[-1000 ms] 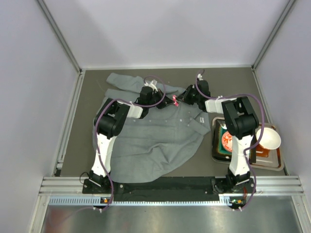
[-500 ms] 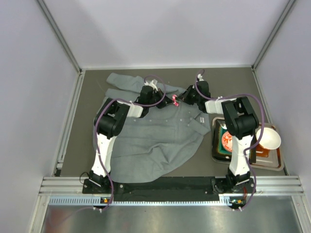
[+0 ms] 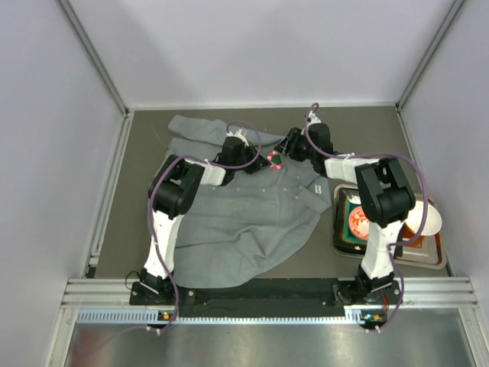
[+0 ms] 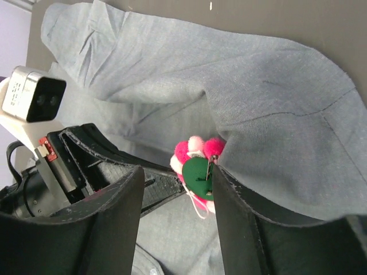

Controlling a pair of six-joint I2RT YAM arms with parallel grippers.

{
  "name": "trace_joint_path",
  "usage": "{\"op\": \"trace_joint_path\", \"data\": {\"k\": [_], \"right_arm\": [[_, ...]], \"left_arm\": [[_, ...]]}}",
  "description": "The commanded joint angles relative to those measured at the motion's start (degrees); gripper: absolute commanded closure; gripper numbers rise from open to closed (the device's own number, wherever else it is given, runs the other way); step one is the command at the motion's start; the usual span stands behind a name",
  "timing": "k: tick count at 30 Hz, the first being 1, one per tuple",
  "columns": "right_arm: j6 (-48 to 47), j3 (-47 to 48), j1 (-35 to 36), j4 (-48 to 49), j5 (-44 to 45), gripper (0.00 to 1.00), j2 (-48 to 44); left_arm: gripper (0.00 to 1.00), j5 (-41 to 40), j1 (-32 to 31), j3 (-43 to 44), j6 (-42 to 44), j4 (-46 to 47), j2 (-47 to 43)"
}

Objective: Remove the brooch from the garment
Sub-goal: Open the brooch with the flattened clothing.

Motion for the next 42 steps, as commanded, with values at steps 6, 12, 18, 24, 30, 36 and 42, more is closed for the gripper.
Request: {"op": "trace_joint_path", "data": {"k": [6, 12, 18, 24, 30, 36, 42], "right_arm": [[-3.16, -0.76, 0.36, -0.72, 2.39, 0.45, -4.23], [-1.58, 0.47, 0.36, -0.19, 0.63, 0.52, -1.33], [-0.43, 0.74, 0.36, -0.98, 1.59, 0.57, 0.44], [-1.39, 0.74, 0.53, -3.88, 4.14, 0.54, 0.18], [-2.45, 0.74, 0.62, -7.3, 6.78, 0.51, -1.41], [-4.47, -0.4, 0.62, -6.26, 6.25, 0.49, -4.04], [-5.35, -2.42, 0.09, -4.85, 6.26, 0.41, -6.33]], "left_arm": [[1.0, -0.65, -1.12, -0.67, 2.74, -3.9, -2.21], [1.0, -0.74, -2.09, 0.2, 2.04, -3.2, -2.38], [1.0, -1.09, -3.23, 2.31, 0.99, -2.5, -2.21], [1.0, -3.72, -4.46, 2.32, 1.16, -2.59, -3.17], [1.0, -6.45, -5.34, 2.4, 1.34, -3.9, -3.97], [1.0, -7.16, -5.78, 2.75, 1.42, -4.69, -4.49], [0.9, -4.61, -5.78, 5.38, 5.54, -6.45, -5.29]]}}
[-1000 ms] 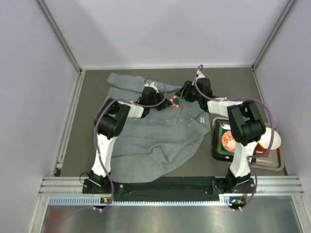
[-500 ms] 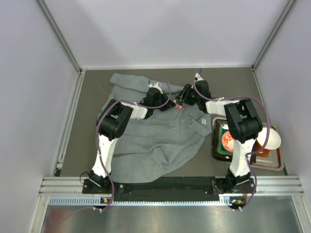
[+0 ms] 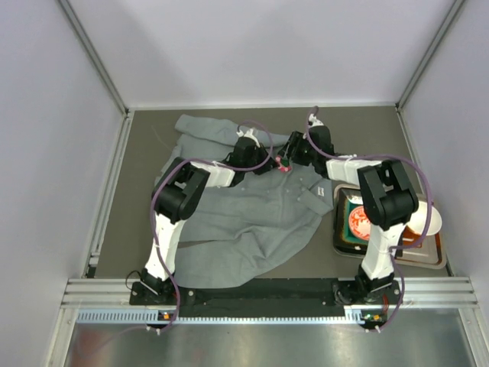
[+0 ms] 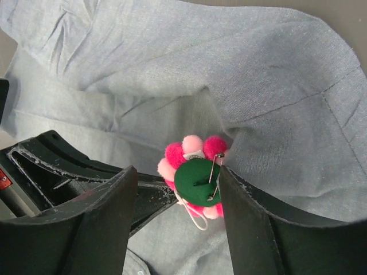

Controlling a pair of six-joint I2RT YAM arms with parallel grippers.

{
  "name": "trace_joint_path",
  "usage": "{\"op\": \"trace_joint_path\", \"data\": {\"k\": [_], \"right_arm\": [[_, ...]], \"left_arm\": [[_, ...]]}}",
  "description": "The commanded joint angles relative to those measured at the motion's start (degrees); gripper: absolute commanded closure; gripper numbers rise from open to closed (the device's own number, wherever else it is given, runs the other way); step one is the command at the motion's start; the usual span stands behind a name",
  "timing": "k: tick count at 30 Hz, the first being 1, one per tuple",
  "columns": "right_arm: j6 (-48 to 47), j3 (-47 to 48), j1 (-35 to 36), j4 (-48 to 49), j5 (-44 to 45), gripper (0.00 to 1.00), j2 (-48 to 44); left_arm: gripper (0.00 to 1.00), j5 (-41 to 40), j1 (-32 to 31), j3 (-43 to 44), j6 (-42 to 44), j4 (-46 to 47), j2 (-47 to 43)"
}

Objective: Remove the brooch from the garment
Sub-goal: Open the brooch with the flattened clothing.

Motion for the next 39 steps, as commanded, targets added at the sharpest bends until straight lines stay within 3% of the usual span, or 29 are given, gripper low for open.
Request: {"op": "trace_joint_path", "data": {"k": [1, 4, 6, 7, 9, 14, 19, 25, 28, 31, 32, 39], "right_arm": [[-2.03, -1.18, -0.54, 1.29, 0.9, 0.41, -4.08], [-1.15, -2.67, -2.03, 3.49, -1.21, 0.41, -5.22], [-1.32, -2.77, -2.56, 3.5, -1.91, 0.4, -6.1], [-1.41, -2.68, -2.83, 3.41, -2.18, 0.4, -6.19], [-1.41, -3.03, -3.79, 3.93, -2.79, 0.4, -6.54], [-0.62, -4.87, -5.82, 5.43, -4.38, 0.4, -7.33], [0.17, -4.87, -5.91, 6.3, -5.69, 0.4, -6.9], [0.61, -5.4, -6.17, 6.39, -5.43, 0.4, -7.51], [0.78, -5.75, -6.61, 6.83, -5.69, 0.4, -7.69], [0.96, -5.93, -6.78, 6.92, -5.7, 0.41, -7.77], [1.05, -5.93, -6.87, 6.84, -5.7, 0.4, -7.86], [1.84, -5.4, -6.96, 7.19, -6.57, 0.43, -6.63]], "left_arm": [[0.84, 4.57, -0.34, 3.71, 4.37, -2.19, -3.45], [0.68, 6.95, 0.45, 3.53, 4.82, -1.4, -4.15], [0.65, 7.4, 0.98, 4.84, 6.3, -5.25, -4.5], [0.49, 7.31, 1.24, 5.2, 6.83, -6.23, -5.03], [0.33, 6.52, 1.68, 7.65, 9.02, -10.79, -5.21], [0.02, 4.85, 2.12, 16.27, 10.71, -22.31, -2.75], [0.03, 1.34, 1.43, 20.67, 9.12, -29.16, -1.96], [0.21, -1.82, 0.28, 30.68, 12.46, -36.72, 3.3], [0.24, -2.79, -0.77, 37.01, 14.75, -42.44, 6.38], [0.26, -4.64, -1.48, 38.6, 16.24, -44.55, 7.79], [0.32, -5.86, -1.74, 38.95, 16.59, -45.43, 8.15], [0.45, -6.32, -2.71, 39.13, 17.12, -45.35, 8.77]]}}
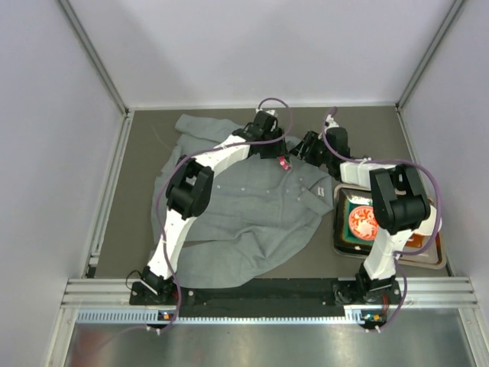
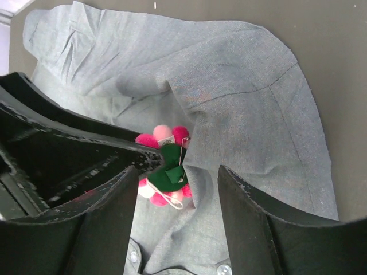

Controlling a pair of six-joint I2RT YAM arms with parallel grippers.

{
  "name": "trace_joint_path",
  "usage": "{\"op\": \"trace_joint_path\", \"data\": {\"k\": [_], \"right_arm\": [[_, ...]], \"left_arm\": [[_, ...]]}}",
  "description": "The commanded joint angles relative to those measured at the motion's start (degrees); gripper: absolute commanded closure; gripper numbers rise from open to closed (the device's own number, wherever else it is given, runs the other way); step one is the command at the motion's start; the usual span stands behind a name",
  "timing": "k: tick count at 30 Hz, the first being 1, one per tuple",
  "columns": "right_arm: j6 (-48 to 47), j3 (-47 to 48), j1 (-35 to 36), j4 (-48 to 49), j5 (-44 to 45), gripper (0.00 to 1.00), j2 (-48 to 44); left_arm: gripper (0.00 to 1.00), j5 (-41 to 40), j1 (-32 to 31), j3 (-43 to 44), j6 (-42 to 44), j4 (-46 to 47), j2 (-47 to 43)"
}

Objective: Remove the brooch from the garment
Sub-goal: Open the brooch with the flattened clothing.

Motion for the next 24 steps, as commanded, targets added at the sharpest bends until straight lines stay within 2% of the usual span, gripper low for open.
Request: {"op": "trace_joint_path", "data": {"k": [1, 5, 7, 12, 13, 14, 19, 20, 24], "right_arm": [[0.64, 0.96, -0.36, 3.17, -0.85, 0.44, -1.74], [0.37, 1.31, -0.36, 2.81, -0.67, 0.46, -1.39], [0.37, 1.57, -0.36, 2.55, -0.67, 0.47, -1.03], [0.55, 2.01, -0.36, 2.99, -1.55, 0.47, -0.24], [0.64, 2.1, -0.36, 2.99, -1.64, 0.48, -0.15], [0.72, 2.1, -0.45, 2.9, -1.73, 0.47, 0.11], [1.16, 2.63, -0.27, 3.51, -2.78, 0.48, 0.99], [1.34, 2.8, -0.19, 3.6, -2.87, 0.48, 1.34], [1.43, 3.51, -0.01, 3.51, -2.96, 0.48, 2.04]], "left_arm": [[0.46, 0.09, -1.09, 2.15, 1.3, -0.3, 1.33], [0.54, 0.97, -1.09, 3.55, 1.12, -1.44, 2.83], [0.63, 0.45, -1.18, 3.21, 1.21, -1.35, 2.66], [0.73, -1.49, -1.09, -1.71, 0.42, 3.56, -0.76], [0.81, -1.49, -1.09, -2.33, 0.16, 4.35, -1.12], [0.84, -1.66, -1.18, -2.86, -0.28, 5.41, -1.38], [0.9, -2.98, -1.79, -3.3, -1.07, 7.17, -1.73], [1.0, -3.68, -1.97, -4.08, -1.51, 7.87, -1.82], [1.0, -5.35, -2.41, -6.02, -2.39, 10.86, -3.05]]}}
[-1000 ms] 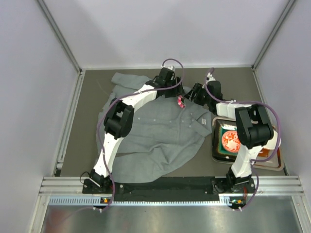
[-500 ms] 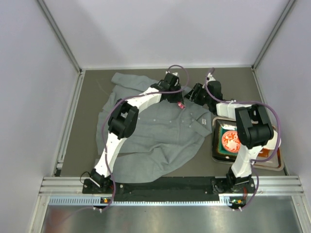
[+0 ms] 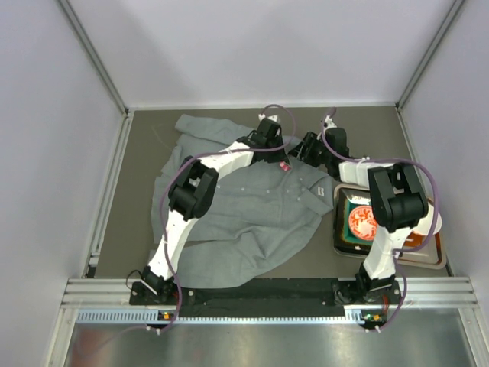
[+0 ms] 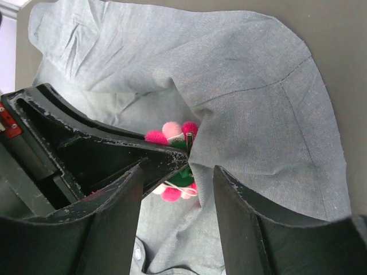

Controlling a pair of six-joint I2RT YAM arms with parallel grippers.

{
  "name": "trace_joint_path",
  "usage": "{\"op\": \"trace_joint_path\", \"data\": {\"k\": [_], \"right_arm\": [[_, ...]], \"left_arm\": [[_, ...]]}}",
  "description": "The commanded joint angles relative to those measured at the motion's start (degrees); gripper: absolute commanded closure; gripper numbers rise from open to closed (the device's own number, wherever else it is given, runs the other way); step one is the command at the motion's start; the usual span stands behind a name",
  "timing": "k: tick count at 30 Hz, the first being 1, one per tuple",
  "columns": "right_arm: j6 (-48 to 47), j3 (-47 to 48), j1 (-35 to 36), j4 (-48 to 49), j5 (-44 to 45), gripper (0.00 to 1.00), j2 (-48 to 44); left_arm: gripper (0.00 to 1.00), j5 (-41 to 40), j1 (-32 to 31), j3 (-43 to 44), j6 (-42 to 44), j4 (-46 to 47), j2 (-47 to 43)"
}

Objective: Remove the brooch from the garment
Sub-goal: Open the brooch with the flattened clothing.

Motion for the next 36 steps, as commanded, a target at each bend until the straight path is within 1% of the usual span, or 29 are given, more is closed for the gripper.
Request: {"op": "trace_joint_path", "data": {"k": [1, 10, 13, 15, 18, 24, 35, 36], "right_arm": [[0.25, 3.35, 0.08, 2.97, -1.1, 0.48, 1.28], [0.25, 3.97, 1.13, 2.88, -0.58, 0.49, 1.55], [-0.37, 4.15, 1.31, 2.53, -0.22, 0.5, 1.28], [-0.72, 4.32, 1.4, 2.62, -0.31, 0.5, 1.46], [-1.6, 4.41, 1.75, 3.14, -0.4, 0.55, 1.63], [-3.53, 7.31, 2.54, 1.57, 1.71, 0.66, 4.17], [-7.13, 11.61, 4.47, -3.79, 6.54, 0.69, 6.82], [-7.57, 11.79, 4.91, -4.15, 6.98, 0.69, 6.82]], "left_arm": [[1.0, -4.15, -0.84, -2.16, -1.24, 5.55, -4.3], [1.0, -9.16, -1.63, -2.16, -1.85, 7.05, -4.65], [1.0, -10.22, -1.89, -4.87, -1.85, 10.29, -6.05], [1.0, -11.27, -1.98, -8.47, -1.76, 14.06, -7.89], [1.0, -11.71, -1.98, -11.03, -1.59, 18.12, -8.87], [1.0, -10.49, -1.98, -13.14, -1.5, 21.37, -8.61], [1.0, -10.66, -1.98, -16.04, -0.27, 25.42, -8.78], [0.98, -10.75, -1.98, -16.74, -0.27, 25.68, -8.87]]}}
